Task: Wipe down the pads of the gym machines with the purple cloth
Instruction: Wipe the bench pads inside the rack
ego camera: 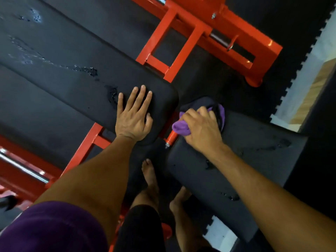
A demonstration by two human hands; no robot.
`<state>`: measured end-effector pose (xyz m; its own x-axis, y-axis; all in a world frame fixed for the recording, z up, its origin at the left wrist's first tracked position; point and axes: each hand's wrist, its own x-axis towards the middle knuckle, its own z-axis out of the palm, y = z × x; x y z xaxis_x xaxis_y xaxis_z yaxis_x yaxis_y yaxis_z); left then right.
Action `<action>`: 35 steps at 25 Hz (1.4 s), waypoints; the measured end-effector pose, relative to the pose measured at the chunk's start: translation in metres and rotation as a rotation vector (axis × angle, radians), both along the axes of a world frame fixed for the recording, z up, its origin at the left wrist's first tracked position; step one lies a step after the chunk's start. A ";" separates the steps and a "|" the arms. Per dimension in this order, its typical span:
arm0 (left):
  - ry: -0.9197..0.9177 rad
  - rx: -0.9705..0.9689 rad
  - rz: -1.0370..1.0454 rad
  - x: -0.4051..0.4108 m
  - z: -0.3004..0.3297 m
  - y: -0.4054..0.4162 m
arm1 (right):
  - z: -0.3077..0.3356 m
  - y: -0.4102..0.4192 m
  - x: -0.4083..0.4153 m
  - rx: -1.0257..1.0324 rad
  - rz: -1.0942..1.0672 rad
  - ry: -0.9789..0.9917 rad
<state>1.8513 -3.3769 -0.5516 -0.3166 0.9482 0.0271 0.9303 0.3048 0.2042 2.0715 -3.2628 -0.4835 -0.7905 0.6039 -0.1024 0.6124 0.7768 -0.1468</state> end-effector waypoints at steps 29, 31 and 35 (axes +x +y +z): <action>0.107 -0.057 -1.627 0.169 0.031 0.090 | 0.016 -0.223 -0.065 -1.050 -2.893 2.132; 0.135 -0.048 -1.629 0.169 0.031 0.087 | 0.008 -0.176 -0.057 -0.989 -2.941 2.461; 0.134 0.002 -1.647 0.167 0.026 0.089 | -0.010 -0.150 -0.071 -0.973 -2.988 2.685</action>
